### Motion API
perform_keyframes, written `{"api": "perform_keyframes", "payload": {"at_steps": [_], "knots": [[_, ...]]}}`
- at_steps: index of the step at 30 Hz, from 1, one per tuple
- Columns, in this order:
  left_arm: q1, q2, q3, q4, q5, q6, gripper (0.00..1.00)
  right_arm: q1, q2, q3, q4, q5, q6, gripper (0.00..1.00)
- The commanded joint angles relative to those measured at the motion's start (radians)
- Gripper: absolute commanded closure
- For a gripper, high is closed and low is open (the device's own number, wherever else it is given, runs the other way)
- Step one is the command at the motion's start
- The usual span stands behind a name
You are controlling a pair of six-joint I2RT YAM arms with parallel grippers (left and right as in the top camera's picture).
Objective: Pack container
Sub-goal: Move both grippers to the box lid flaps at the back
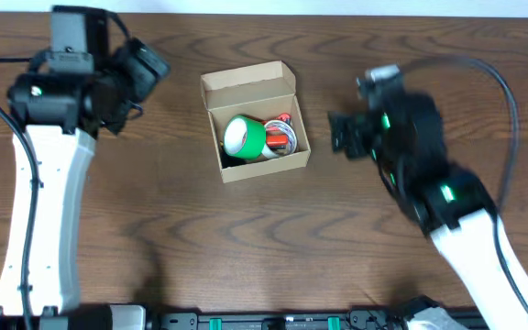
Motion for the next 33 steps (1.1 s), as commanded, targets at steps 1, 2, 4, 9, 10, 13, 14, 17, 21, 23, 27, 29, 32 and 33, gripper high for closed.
{"api": "perform_keyframes", "payload": {"at_steps": [1,2,4,9,10,13,14,17,21,23,27,29,32,33], "knots": [[0.048,0.060,0.016,0.013,0.033,0.025,0.10,-0.058,0.157,0.084,0.016,-0.094,0.004,0.26],[0.059,0.083,0.016,0.016,0.037,0.025,0.18,-0.070,0.196,0.101,0.022,-0.109,0.004,0.33],[0.077,0.129,0.016,0.021,0.044,0.025,0.43,-0.093,0.275,0.134,0.037,-0.149,0.005,0.50],[0.111,0.257,0.016,0.032,0.101,0.024,0.94,-0.124,0.397,0.156,0.098,-0.214,0.066,0.92],[0.116,0.285,0.016,0.035,0.117,0.024,0.94,-0.126,0.420,0.156,0.113,-0.220,0.089,0.99],[0.123,0.348,0.016,0.052,0.156,0.024,0.94,-0.128,0.468,0.156,0.140,-0.224,0.125,0.99],[0.124,0.370,0.016,0.059,0.167,0.024,0.95,-0.130,0.488,0.156,0.150,-0.224,0.137,0.99],[0.124,0.428,0.016,0.077,0.204,0.021,0.94,-0.140,0.537,0.156,0.169,-0.238,0.161,0.99],[0.124,0.496,0.016,0.079,0.243,0.013,0.95,-0.161,0.609,0.156,0.200,-0.274,0.190,0.99],[0.124,0.530,0.016,0.080,0.269,0.008,0.95,-0.174,0.649,0.156,0.223,-0.293,0.212,0.99],[0.120,0.592,0.016,0.090,0.338,-0.010,0.94,-0.205,0.710,0.156,0.277,-0.360,0.262,0.99],[0.117,0.622,0.016,0.103,0.382,-0.017,0.94,-0.222,0.741,0.156,0.311,-0.412,0.298,0.99],[0.110,0.664,0.016,0.116,0.421,-0.042,0.94,-0.234,0.783,0.156,0.356,-0.470,0.349,0.99],[0.106,0.678,0.016,0.122,0.437,-0.047,0.94,-0.235,0.795,0.156,0.370,-0.488,0.366,0.99]]}}
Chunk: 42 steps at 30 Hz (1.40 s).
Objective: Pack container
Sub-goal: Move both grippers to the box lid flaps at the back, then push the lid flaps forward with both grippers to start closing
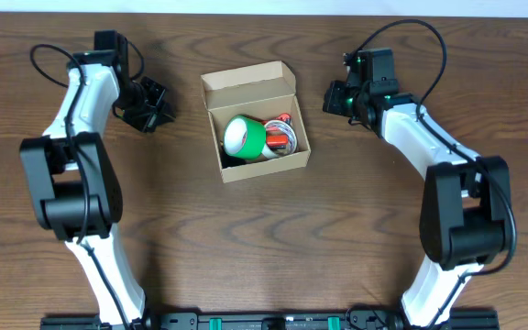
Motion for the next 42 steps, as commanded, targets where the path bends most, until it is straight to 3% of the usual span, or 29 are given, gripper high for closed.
{"api": "perform_keyframes", "payload": {"at_steps": [1,9,25,34,42], "knots": [[-0.011,0.048,0.015,0.013,0.088,-0.031,0.94,-0.011,0.047,0.020,0.030,-0.103,0.088,0.99],[-0.046,0.100,0.015,0.090,0.155,-0.071,0.95,-0.010,0.110,0.020,0.162,-0.167,0.195,0.99],[-0.114,0.104,0.015,0.224,0.141,-0.138,0.94,0.011,0.283,0.050,0.395,-0.285,0.364,0.99],[-0.128,0.104,0.015,0.245,0.144,-0.143,0.94,0.043,0.341,0.140,0.450,-0.327,0.357,0.99],[-0.128,0.104,0.015,0.316,0.184,-0.143,0.94,0.055,0.346,0.156,0.483,-0.333,0.223,0.99]]}}
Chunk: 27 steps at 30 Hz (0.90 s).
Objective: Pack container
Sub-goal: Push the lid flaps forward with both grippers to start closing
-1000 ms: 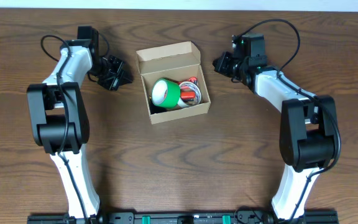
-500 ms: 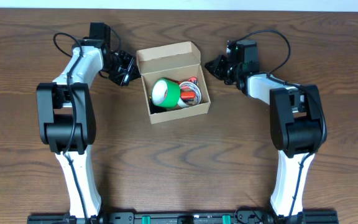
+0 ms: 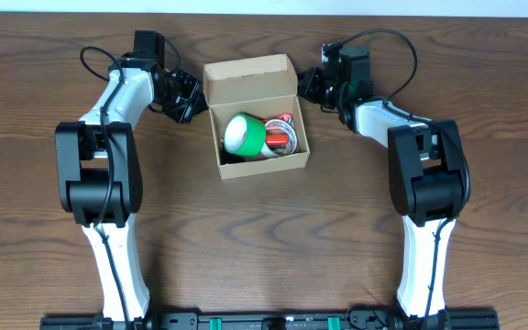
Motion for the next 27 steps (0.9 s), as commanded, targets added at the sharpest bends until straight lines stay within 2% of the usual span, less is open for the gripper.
{"api": "perform_keyframes", "payload": {"at_steps": [1,13,22,27], "knots": [[-0.008,0.017,0.015,0.029,0.046,-0.011,0.95,0.021,0.022,0.024,0.013,-0.027,-0.100,0.99],[-0.008,0.017,0.015,0.105,0.092,0.067,0.94,0.013,0.021,0.024,0.125,-0.131,-0.292,0.99],[-0.007,0.017,0.015,0.113,0.109,0.174,0.94,0.012,0.017,0.024,0.154,-0.213,-0.358,0.99],[-0.007,0.017,0.015,0.112,0.113,0.278,0.94,0.003,0.005,0.024,0.158,-0.245,-0.378,0.99]]}}
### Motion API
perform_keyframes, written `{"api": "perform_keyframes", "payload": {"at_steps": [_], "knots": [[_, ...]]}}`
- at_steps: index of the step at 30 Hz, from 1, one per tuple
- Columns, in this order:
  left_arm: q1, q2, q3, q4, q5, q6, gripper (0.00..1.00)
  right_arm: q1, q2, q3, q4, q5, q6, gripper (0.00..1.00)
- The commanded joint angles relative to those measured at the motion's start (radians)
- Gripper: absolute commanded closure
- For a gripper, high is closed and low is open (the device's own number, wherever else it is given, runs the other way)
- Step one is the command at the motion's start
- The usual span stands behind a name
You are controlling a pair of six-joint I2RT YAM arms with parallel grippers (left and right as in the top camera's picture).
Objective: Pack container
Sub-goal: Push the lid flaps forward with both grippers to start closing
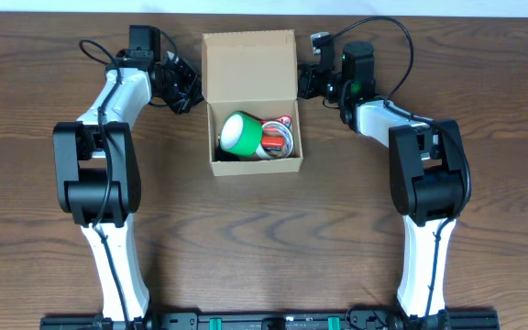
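A small cardboard box (255, 165) sits square in the middle of the table, its lid flap (249, 64) open at the back. Inside lie a green tape roll (240, 133) and some red and white items (280, 134). My left gripper (187, 85) is against the left edge of the flap at the box's back corner. Opposite it, the right gripper (306, 81) is at the flap's right edge. In this overhead view I cannot make out whether either gripper's fingers are open or shut.
Both arms reach in from the front, their bases near the table's front edge. Black cables loop behind each wrist near the far edge of the wooden table (264, 247).
The box has turned from a tilted stance to square with the table, and its lid flap now shows taller. Both grippers have shifted slightly toward the far edge, staying at the flap's sides.
At first both grippers were well away from the tilted box, to its left and right. They then stood nearer, still apart from it. Later each was at a back corner of the box. Now the box sits square between them.
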Motion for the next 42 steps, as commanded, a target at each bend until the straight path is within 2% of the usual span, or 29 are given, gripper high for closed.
{"api": "perform_keyframes", "payload": {"at_steps": [1,14,22,33,42], "knots": [[-0.018,0.017,0.015,0.000,0.048,0.119,0.94,0.006,0.003,0.024,0.008,-0.080,-0.039,0.99],[-0.014,0.016,0.044,0.003,0.024,0.310,0.95,-0.010,-0.073,0.024,0.006,-0.127,-0.110,0.99],[-0.014,0.016,0.152,-0.101,-0.040,0.417,0.94,-0.011,-0.087,0.024,0.007,-0.171,-0.117,0.99],[-0.014,0.016,0.248,-0.225,-0.093,0.491,0.94,-0.013,-0.126,0.024,0.005,-0.234,-0.129,0.99],[-0.014,0.016,0.346,-0.336,-0.135,0.544,0.95,-0.012,-0.203,0.024,-0.114,-0.214,-0.161,0.99]]}}
